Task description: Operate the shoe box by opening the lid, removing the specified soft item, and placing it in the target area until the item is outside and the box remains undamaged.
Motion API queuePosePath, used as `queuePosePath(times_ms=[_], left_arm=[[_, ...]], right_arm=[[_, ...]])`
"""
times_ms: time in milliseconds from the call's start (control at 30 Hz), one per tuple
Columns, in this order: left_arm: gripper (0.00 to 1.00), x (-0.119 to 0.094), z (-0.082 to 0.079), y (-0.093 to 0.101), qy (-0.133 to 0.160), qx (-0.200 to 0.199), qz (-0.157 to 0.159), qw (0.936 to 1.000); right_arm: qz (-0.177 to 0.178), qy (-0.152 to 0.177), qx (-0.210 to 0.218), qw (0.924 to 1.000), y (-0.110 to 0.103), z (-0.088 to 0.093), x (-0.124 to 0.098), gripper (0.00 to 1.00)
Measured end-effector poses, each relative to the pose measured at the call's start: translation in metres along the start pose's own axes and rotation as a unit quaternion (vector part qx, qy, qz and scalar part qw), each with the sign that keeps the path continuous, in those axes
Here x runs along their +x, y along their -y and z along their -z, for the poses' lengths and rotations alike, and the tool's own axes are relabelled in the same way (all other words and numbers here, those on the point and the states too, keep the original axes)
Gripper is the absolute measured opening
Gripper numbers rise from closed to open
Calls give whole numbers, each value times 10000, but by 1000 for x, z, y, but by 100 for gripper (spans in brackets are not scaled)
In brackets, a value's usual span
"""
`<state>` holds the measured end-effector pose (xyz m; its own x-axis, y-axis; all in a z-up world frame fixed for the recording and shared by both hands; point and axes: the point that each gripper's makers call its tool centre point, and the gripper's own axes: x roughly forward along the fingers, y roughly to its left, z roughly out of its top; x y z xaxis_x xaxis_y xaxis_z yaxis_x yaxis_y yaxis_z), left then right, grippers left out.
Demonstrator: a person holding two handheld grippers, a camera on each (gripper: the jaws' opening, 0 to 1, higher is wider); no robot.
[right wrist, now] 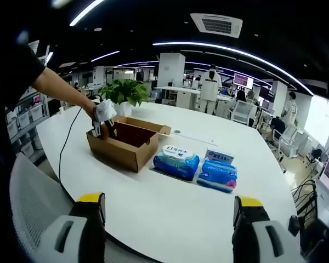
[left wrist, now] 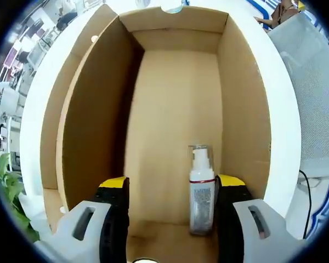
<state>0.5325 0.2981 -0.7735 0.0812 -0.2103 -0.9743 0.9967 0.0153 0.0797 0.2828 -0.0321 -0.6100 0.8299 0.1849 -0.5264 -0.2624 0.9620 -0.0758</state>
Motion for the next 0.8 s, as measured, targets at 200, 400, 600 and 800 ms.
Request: queuePosePath(times_ms=[200, 400, 600, 800], left_arm=[[57, -1, 7, 1, -40, -85, 17, 10000], [43, 1, 17, 10, -107, -80, 192, 9997], [34, 5, 27, 18, -253, -19, 327, 9991], [25, 7, 29, 23, -273, 12, 398, 9988]], right_arm=[[-19, -20, 6, 10000, -1, 1, 3, 96], [-24, 6, -27, 10000, -1, 0, 4, 94], [-8, -20, -59, 10000, -1, 2, 3, 93], [13, -16, -45, 10000, 0, 2, 4, 93]])
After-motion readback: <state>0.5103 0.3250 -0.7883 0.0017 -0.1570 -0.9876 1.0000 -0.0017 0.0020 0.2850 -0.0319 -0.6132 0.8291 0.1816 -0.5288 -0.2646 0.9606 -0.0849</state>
